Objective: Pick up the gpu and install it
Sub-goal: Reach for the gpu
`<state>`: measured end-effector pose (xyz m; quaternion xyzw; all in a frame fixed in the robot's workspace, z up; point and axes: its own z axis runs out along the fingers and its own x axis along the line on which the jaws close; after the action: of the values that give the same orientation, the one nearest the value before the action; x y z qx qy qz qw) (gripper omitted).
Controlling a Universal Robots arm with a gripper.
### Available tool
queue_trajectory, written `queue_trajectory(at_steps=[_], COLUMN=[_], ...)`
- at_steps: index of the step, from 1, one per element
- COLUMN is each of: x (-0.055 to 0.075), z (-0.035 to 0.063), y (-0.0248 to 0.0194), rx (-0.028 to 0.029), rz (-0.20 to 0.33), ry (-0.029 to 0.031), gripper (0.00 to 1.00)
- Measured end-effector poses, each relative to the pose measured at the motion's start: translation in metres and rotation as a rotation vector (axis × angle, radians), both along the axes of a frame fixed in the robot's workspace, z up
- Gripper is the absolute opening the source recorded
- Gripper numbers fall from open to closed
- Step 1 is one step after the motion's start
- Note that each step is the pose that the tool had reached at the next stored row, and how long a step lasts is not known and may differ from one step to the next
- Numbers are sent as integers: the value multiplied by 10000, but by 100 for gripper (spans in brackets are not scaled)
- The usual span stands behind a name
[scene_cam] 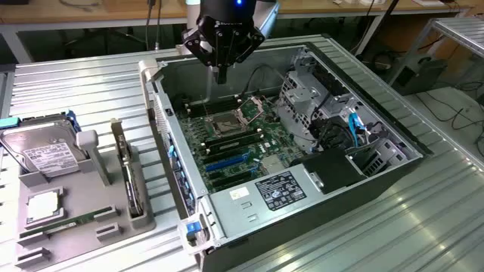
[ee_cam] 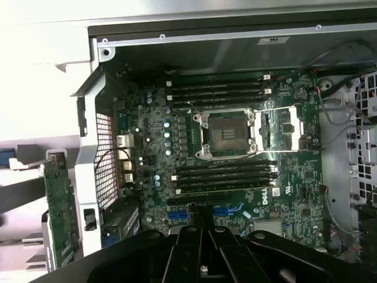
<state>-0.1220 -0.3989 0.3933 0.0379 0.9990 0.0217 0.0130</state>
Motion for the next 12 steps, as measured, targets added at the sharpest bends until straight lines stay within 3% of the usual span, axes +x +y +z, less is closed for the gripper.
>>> queue_trajectory(at_steps=[12], x=[-3], z=[0], y=[0], rx=[0], rz=[-1], ry=[-1], gripper=[11])
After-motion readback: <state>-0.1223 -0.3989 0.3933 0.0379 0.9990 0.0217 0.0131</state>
